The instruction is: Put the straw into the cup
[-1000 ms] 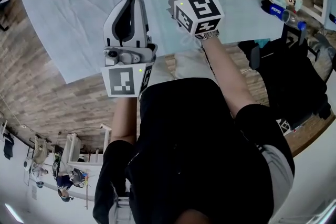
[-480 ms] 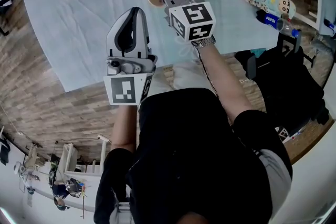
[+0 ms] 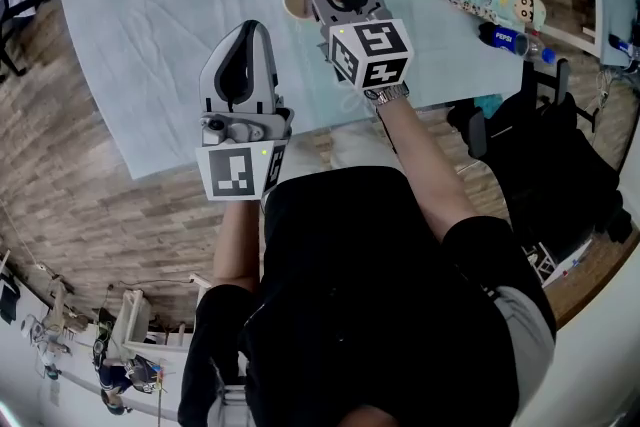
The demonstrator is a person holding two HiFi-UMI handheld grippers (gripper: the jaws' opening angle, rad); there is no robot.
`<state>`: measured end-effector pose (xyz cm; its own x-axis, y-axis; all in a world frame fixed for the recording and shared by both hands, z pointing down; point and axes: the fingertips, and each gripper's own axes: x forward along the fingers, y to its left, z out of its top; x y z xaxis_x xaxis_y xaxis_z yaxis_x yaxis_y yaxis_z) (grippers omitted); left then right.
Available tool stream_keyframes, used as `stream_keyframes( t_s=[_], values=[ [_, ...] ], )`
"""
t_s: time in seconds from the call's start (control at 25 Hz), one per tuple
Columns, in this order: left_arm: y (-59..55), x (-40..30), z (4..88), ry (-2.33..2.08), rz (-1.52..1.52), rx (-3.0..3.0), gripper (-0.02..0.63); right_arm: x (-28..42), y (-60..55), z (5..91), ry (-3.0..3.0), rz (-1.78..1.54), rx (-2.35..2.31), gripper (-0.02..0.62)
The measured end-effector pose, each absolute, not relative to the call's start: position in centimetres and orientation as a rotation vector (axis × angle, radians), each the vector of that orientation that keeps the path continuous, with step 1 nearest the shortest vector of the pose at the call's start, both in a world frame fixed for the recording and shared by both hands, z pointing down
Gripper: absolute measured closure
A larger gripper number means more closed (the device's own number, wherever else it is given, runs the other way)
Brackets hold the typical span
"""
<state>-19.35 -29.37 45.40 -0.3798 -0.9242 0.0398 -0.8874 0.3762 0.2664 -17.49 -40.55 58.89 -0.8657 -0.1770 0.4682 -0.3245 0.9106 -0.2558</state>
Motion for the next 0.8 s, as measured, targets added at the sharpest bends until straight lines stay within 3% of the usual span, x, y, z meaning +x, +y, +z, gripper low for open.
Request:
stream_keyframes(
  t_s=[0.08, 0.24, 0.44, 0.8],
  values=[
    [-29.4, -19.1, 44.4, -2.458, -0.317, 1.650, 0.589, -17.1, -40.3, 57.3, -2.655, 0.480, 0.364, 0.453],
    [-29.1, -18.3, 43.0, -2.472, -0.288, 1.679, 0.589, -15.9, -39.8, 53.2, -2.737, 0.493, 0.393, 0.539],
    [-28.8, -17.4, 41.5, -2.476, -0.266, 1.696, 0.589, -14.7, -39.3, 48.1, -2.841, 0.463, 0.384, 0.579],
    [-28.1, -15.8, 37.3, -2.470, -0.288, 1.798, 0.589, -12.3, -37.4, 38.4, -3.035, 0.379, 0.343, 0.586]
  ],
)
